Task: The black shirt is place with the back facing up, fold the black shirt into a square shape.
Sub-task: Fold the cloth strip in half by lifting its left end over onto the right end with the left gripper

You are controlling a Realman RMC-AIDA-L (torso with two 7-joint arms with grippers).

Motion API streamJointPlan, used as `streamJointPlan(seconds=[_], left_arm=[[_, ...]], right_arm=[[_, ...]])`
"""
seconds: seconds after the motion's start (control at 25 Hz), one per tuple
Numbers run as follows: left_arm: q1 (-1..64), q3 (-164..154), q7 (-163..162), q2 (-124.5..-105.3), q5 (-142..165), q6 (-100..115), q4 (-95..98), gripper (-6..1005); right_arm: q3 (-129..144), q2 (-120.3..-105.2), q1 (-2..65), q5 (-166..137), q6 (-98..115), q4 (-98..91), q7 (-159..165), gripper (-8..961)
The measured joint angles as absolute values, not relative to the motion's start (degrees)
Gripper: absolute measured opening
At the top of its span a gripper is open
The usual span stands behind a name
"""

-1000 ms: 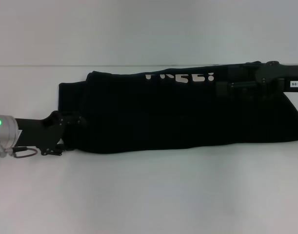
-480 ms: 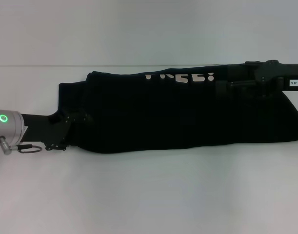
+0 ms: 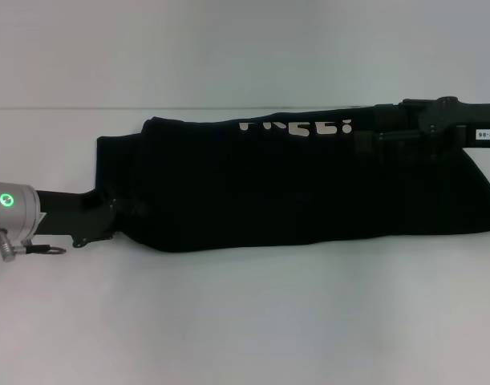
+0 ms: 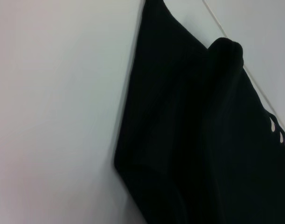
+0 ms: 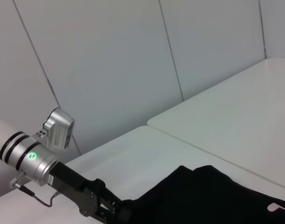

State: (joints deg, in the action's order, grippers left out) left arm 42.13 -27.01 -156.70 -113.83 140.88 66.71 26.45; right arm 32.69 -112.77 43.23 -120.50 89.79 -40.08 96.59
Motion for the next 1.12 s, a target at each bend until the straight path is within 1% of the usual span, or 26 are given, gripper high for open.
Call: streamJointPlan(seconds=[0.28, 0.48, 0.72, 0.92, 1.12], left_arm=[[41.8, -27.3, -155.3, -113.82, 141.0, 66.5, 26.4, 330], [41.6, -27.7, -154.0, -113.81, 141.0, 67.1, 26.4, 95], [41.5, -27.8, -151.9, -113.78, 141.0, 67.7, 26.4, 32], [40.7, -27.9, -149.3, -113.28, 141.0, 68.6, 27.3, 38], [38.4, -27.8, -146.8, -112.77, 141.1, 69.3, 30.0, 44]], right_arm=[[32.7, -112.75, 43.2, -120.5, 89.7, -40.1, 96.6, 901], [32.7, -112.74, 43.2, -120.5, 89.5, -40.1, 96.6, 901], [32.7, -112.77, 42.9, -120.4, 89.5, -40.1, 96.6, 901], [32.6, -112.93, 42.8, -119.9, 88.2, -39.8, 96.9, 901], [32.6, -113.72, 42.8, -119.8, 85.8, -39.5, 97.3, 900]])
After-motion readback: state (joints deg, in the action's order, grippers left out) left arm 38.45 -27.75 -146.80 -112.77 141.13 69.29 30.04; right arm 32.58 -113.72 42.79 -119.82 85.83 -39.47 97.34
